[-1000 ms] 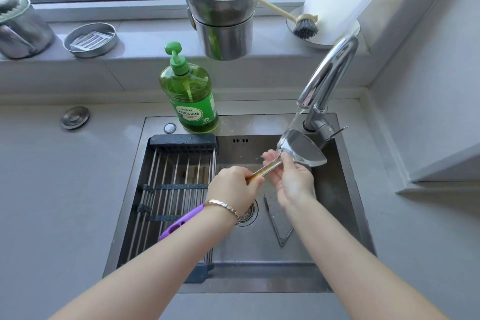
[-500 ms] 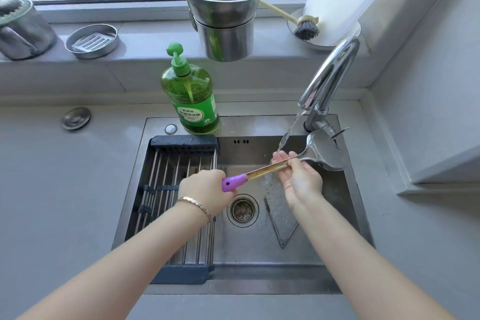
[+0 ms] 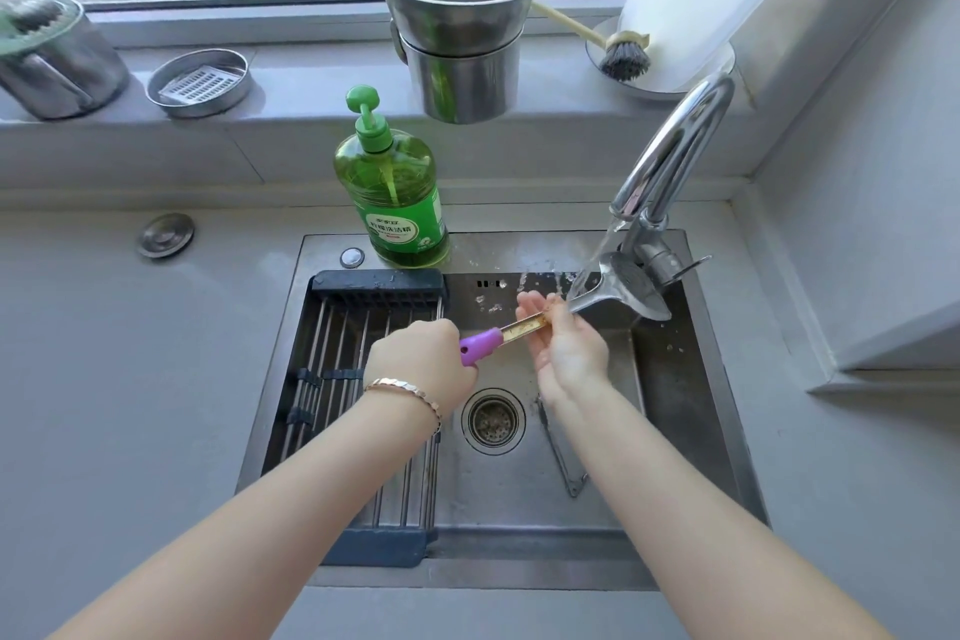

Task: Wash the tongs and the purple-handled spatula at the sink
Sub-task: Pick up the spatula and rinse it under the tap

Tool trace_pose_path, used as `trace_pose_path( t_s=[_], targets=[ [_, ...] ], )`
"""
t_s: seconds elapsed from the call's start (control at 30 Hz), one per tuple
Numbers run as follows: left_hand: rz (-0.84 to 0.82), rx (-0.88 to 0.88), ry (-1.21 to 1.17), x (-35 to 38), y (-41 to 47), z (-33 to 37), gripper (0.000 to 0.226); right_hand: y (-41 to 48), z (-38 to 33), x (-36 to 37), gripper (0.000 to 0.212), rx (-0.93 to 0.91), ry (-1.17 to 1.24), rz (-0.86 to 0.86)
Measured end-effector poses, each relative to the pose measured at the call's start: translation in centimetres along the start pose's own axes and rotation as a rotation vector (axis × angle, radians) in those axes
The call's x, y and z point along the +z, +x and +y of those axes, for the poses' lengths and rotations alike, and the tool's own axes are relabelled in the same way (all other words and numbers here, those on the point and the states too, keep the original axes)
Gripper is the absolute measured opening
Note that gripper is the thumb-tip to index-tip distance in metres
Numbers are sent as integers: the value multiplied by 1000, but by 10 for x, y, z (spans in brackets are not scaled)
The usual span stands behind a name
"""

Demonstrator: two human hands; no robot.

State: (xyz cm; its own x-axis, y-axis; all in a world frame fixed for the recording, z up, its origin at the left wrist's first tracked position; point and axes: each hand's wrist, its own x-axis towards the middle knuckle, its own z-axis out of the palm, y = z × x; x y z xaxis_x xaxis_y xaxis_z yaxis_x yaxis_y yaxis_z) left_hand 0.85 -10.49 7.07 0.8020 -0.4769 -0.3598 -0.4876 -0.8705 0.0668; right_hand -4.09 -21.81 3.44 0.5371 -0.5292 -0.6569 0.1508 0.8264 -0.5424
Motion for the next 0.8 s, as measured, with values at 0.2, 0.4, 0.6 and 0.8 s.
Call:
trace_pose_path(
  t_s=[0.2, 0.4, 0.6, 0.8],
  targets=[
    [-7, -5, 37, 3, -1, -4, 21, -9, 9, -2, 16, 88, -170, -93],
    [-51, 11, 129, -1, -4, -6, 19, 2, 4, -12, 13, 95, -59, 37],
    [-86, 107, 365, -20, 3, 11, 23, 6, 10, -38, 12, 344, -331, -73],
    [-58, 204, 421, -30, 17, 48, 27, 8, 1, -28, 19, 386, -114, -43]
  ],
)
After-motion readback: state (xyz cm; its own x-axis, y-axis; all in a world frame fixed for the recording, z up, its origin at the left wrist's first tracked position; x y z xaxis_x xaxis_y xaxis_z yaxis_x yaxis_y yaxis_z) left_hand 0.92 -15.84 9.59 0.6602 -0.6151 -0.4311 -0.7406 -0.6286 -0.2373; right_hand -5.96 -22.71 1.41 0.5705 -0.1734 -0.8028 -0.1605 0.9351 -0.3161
